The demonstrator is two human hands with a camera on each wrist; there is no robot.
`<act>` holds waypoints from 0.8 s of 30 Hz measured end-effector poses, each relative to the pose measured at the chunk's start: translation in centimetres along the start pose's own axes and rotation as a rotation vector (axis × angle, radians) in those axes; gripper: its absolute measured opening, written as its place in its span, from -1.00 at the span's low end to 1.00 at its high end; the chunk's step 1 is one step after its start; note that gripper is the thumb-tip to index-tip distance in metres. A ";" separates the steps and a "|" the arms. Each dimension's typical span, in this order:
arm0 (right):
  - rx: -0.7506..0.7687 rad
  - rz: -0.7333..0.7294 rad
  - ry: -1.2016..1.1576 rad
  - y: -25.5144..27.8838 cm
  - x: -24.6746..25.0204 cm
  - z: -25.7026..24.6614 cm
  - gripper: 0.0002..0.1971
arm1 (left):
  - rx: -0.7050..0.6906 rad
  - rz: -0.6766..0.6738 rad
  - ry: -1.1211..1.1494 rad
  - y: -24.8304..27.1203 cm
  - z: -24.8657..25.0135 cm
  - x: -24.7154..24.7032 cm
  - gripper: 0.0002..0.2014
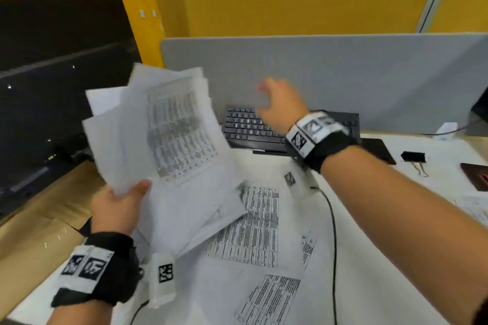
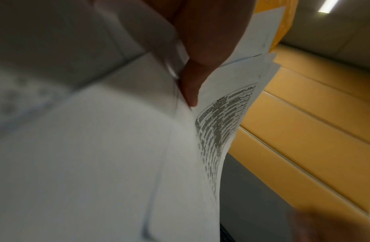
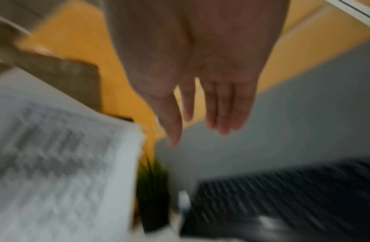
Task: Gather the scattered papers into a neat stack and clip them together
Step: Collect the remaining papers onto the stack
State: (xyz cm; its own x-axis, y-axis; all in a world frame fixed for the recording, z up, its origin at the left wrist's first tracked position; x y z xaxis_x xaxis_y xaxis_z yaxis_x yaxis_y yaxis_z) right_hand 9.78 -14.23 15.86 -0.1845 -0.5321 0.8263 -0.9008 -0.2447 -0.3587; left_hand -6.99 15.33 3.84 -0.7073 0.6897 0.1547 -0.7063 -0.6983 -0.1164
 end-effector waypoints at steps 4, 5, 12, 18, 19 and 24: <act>-0.195 -0.561 0.255 4.2 -11.8 7.4 -0.24 | 0.024 0.109 -0.054 -1.1 -0.5 4.7 -0.63; -0.154 -0.608 0.274 4.7 -13.3 7.6 -0.18 | 0.027 0.125 -0.061 -1.1 -0.5 5.5 -0.64; -0.072 -0.749 0.424 5.2 -17.6 9.2 -0.09 | 0.053 0.151 -0.047 -0.5 -1.3 7.6 -0.61; -0.212 -0.667 0.573 4.1 -15.2 12.7 0.11 | 0.079 0.143 -0.042 -0.6 -2.0 7.2 -0.59; -0.260 -0.648 0.572 3.9 -14.3 13.4 0.00 | 0.091 0.138 -0.041 -0.7 -2.3 7.1 -0.59; -0.399 -0.453 0.293 1.6 -7.9 15.0 -0.53 | 0.094 0.118 -0.010 -1.0 -2.7 6.7 -0.60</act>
State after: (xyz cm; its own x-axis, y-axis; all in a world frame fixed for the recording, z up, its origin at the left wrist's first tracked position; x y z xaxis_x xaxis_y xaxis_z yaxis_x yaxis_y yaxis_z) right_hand 15.72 -22.55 2.28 0.1974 -0.1917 0.9614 -0.9803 -0.0432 0.1927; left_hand -11.10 21.15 2.38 -0.7847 0.6001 0.1552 -0.6122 -0.7896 -0.0423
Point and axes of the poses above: each hand's wrist, its own y-axis away from the middle knuckle, its own x-axis out of the back of the hand, z = x × y, the point moved 9 cm from there along -y, towards the middle knuckle, and after that the axes turned 2 degrees about y, right-handed, at the moved point
